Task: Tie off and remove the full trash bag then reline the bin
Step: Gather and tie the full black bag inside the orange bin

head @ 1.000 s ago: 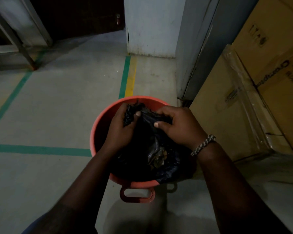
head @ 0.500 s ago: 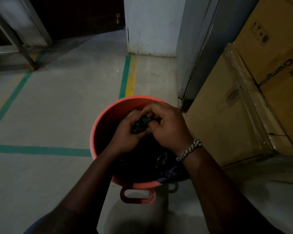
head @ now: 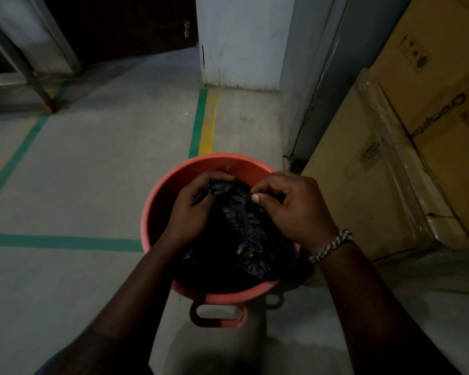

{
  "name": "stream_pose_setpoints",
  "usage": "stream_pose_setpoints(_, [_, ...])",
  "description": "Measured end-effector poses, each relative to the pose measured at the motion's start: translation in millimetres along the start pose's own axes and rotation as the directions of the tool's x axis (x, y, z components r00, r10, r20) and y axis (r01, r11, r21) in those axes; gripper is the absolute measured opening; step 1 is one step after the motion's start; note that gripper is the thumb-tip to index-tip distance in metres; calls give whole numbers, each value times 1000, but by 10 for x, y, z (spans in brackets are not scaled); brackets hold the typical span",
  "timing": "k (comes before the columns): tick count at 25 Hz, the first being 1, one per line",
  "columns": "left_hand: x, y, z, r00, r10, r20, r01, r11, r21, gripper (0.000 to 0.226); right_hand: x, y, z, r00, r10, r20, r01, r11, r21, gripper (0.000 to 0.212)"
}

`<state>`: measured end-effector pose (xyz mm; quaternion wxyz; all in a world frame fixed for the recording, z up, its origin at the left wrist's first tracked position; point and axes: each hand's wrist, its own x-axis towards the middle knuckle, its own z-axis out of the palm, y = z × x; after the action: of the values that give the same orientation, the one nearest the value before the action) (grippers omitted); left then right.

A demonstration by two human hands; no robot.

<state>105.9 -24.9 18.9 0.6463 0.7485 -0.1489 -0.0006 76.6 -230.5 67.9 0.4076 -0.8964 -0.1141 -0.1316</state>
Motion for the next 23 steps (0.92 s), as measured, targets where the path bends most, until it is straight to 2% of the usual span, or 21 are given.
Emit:
stream_pose_setpoints(3, [-57,44,64,983,48,180,-38,998,-59,36,43,-115,94,997,-80,-1,80,996,34,11])
stream_pose_setpoints(5, [-88,40,106,974,53,221,-43,998,-49,42,76,-195,161,995,-97,36,95,994,55,10])
stream_pose_setpoints(10, [-13,-10,86,988,83,127,-100,986,135,6,94,-130,133,997,49,57,-56,990,127,17])
stream_pose_setpoints(14, [6,2,14,1000,21,-19,-20,1000,22,9,36,16,-55,947,199,254,-226,971,81,38])
stream_pose_setpoints(16, [13,15,0,998,4,-65,-1,999,35,8,7,45,-125,927,203,314,-216,976,8,35])
stream_pose_setpoints(19, [21,68,30,996,22,-87,-18,998,55,11,-13,48,-137,948,144,285,-140,990,-33,20])
stream_pose_setpoints(20, [18,84,48,996,20,-90,-16,998,54,11,-15,40,-117,952,129,276,-124,992,-35,25])
stream_pose_setpoints(23, [17,110,82,996,12,-93,-5,998,70,13,-24,-1,-66,932,146,332,-152,988,-8,56])
